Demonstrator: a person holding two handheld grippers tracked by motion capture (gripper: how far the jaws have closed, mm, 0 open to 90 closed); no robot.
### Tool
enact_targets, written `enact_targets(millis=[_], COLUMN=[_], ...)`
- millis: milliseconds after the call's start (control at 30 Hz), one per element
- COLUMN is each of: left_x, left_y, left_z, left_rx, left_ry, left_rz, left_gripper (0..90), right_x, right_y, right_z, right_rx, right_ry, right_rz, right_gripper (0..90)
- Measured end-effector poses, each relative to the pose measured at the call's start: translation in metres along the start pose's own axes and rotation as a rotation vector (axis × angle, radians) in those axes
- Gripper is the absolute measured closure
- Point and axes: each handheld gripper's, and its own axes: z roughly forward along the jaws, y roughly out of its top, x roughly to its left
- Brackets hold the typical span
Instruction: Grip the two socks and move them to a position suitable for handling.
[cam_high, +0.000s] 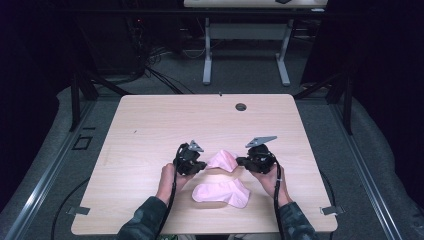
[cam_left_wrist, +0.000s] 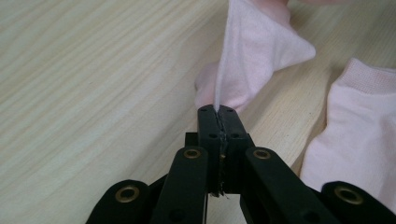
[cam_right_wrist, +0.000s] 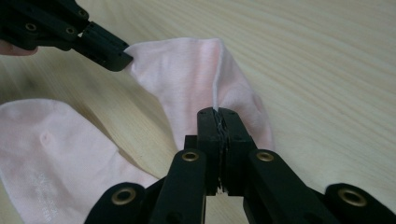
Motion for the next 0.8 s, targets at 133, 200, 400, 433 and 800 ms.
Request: enact_targets(millis=[133, 200, 400, 433, 800], left_x=[0.001, 0.001, -0.002, -0.002, 0.005], left_y=[0.001, 0.002, 0.009, 0.010, 0.021], left_z=[-0.010, -0.015, -0.028, -0.032, -0.035], left_rx=[-0.010, -0.007, -0.023, -0.028, 0.056], left_ry=[0.057, 0.086, 0.056, 0.033, -0.064], left_rz=[0.037, 0.062, 0.060, 0.052, -0.059], left_gripper=[90.0, 90.0, 90.0, 90.0, 88.8], right_x=[-0.008, -0.011, -0.014, -0.014, -0.027], right_y=[0.000, -0.001, -0.002, -0.002, 0.020], right_z=[-0.011, -0.014, -0.016, -0.018, -0.027], right_rx=[-0.030, -0.035, -0.026, -0.030, -0.005], right_ry=[-0.017, -0.022, -0.046, -0.046, -0.050], right_rz=[0.020, 0.030, 0.043, 0.047, 0.107], right_gripper=[88.1, 88.0, 88.0, 88.0, 86.9])
